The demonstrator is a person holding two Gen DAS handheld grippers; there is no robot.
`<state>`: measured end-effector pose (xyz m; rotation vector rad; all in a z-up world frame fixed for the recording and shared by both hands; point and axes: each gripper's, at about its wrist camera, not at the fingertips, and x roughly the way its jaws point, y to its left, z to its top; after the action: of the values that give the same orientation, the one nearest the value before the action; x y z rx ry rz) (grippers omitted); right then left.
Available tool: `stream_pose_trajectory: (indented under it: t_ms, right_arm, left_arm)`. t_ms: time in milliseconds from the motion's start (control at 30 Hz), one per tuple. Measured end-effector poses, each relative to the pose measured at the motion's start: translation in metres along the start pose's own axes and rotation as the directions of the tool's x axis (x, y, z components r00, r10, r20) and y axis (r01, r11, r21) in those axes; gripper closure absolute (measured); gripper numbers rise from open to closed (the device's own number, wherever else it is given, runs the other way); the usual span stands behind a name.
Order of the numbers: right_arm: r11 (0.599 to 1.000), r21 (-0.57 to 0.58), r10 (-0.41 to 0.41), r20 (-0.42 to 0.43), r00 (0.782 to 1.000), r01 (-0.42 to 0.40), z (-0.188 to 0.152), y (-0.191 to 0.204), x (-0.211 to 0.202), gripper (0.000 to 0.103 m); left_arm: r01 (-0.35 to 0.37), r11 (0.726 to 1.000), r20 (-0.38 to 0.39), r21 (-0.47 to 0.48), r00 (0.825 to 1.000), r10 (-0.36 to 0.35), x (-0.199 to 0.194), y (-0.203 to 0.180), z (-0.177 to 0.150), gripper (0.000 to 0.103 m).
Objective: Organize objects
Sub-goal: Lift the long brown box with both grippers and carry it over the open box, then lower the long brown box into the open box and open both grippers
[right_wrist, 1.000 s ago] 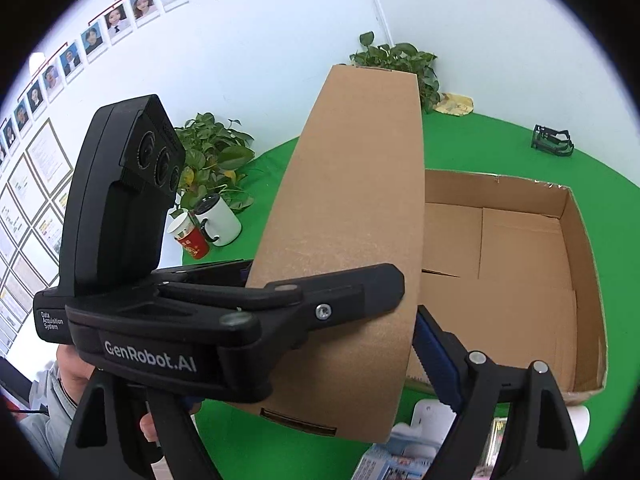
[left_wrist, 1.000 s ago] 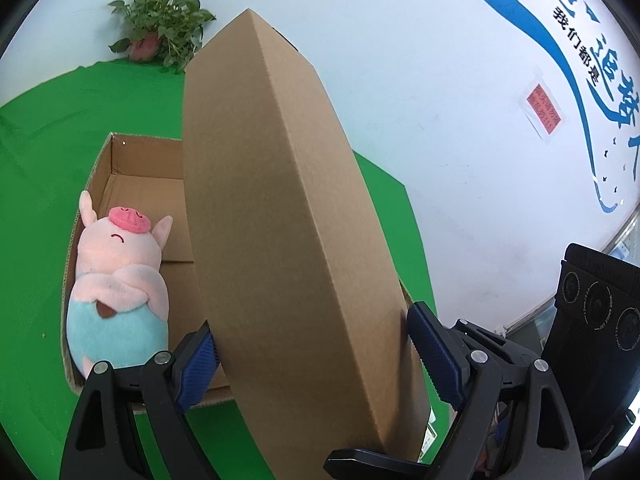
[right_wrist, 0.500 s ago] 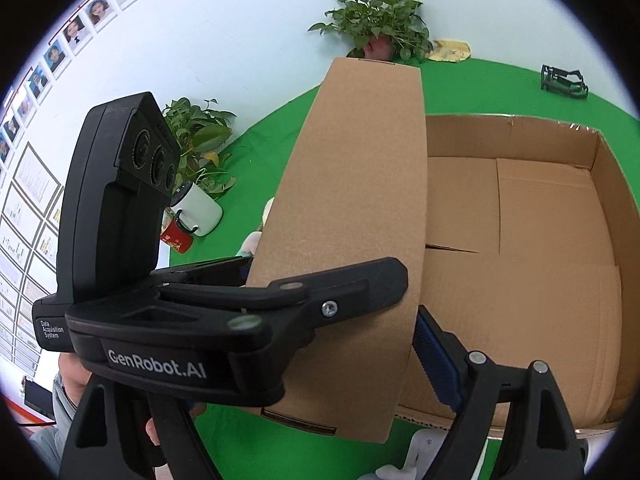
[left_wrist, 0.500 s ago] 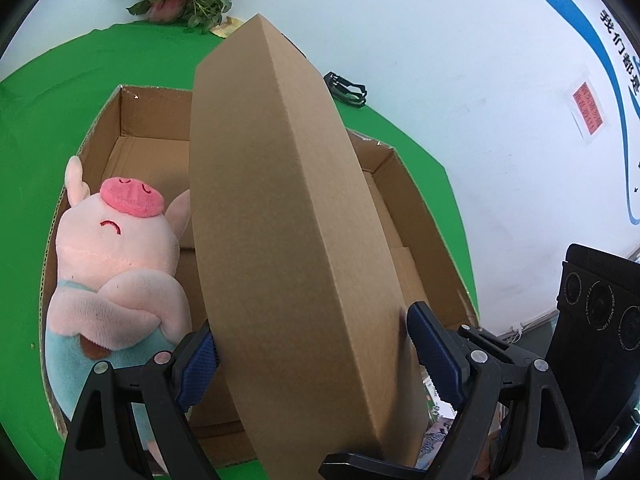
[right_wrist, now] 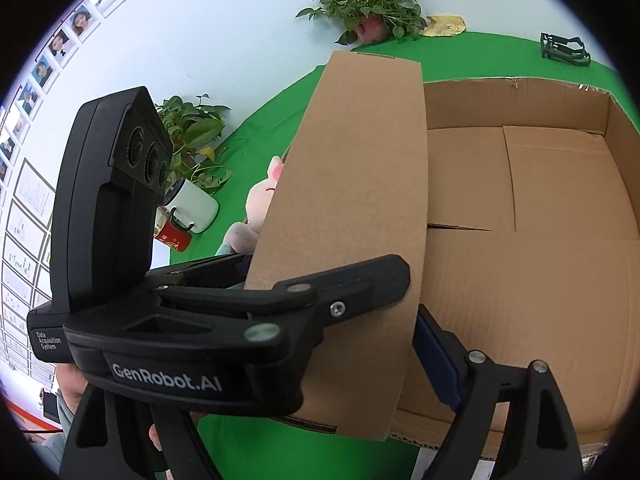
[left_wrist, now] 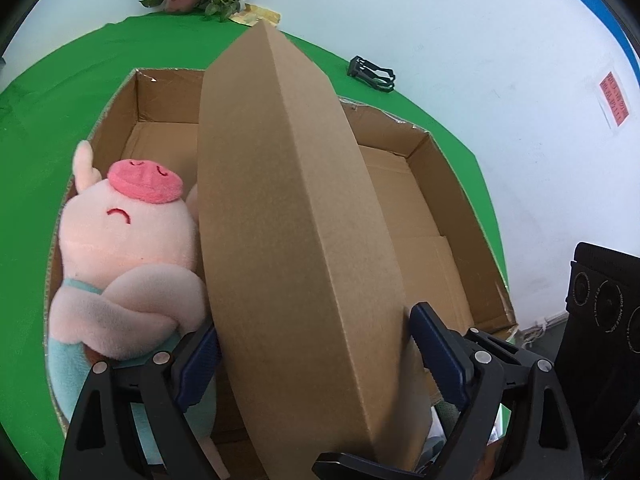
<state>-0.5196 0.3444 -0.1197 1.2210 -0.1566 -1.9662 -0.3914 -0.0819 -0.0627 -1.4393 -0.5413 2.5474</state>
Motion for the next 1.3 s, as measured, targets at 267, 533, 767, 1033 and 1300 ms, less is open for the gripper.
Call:
stream_pose_trajectory:
  t_ms: [267, 533, 767, 1033, 1300]
  right_arm:
    - [1.000, 0.015, -0.010, -0.012, 1.000, 0.010, 0.002, -0.003, 0.004, 0.018]
    - [1.000, 0.018, 0.010, -0.035, 0.999, -0.010, 0.002, -0.010, 0.013, 0.015]
    - [0.997, 0.025, 0.070, -0.094, 0.993, -0.068, -0.004, -0.028, 0.022, 0.008]
    - [0.999, 0.043, 0.001, -0.053, 0.999, 0.001, -0.002, -0.071, -0.022, 0.008]
    - [0.999, 0.045, -0.015, -0.005, 1.000, 0.015, 0.035, -0.074, -0.017, 0.009]
  left_arm:
    - [-0.044, 0.999, 0.033, 0.004, 0.998, 0.044, 0.005, 0.011, 0.005, 0.012]
    - [-0.055, 0.996, 0.093, -0.069, 0.994, 0.062, -0.022, 0.033, -0.009, 0.012]
    - [-0.046, 0.998, 0.115, -0.041, 0.992, 0.050, -0.032, 0.032, -0.029, 0.012]
    - [0.013, 0.999, 0.118, -0.044, 0.993, -0.008, -0.033, 0.030, -0.041, 0.012]
    - [0.036, 0.999, 0.075, -0.029, 0.997, -0.034, -0.025, 0.022, -0.044, 0.012]
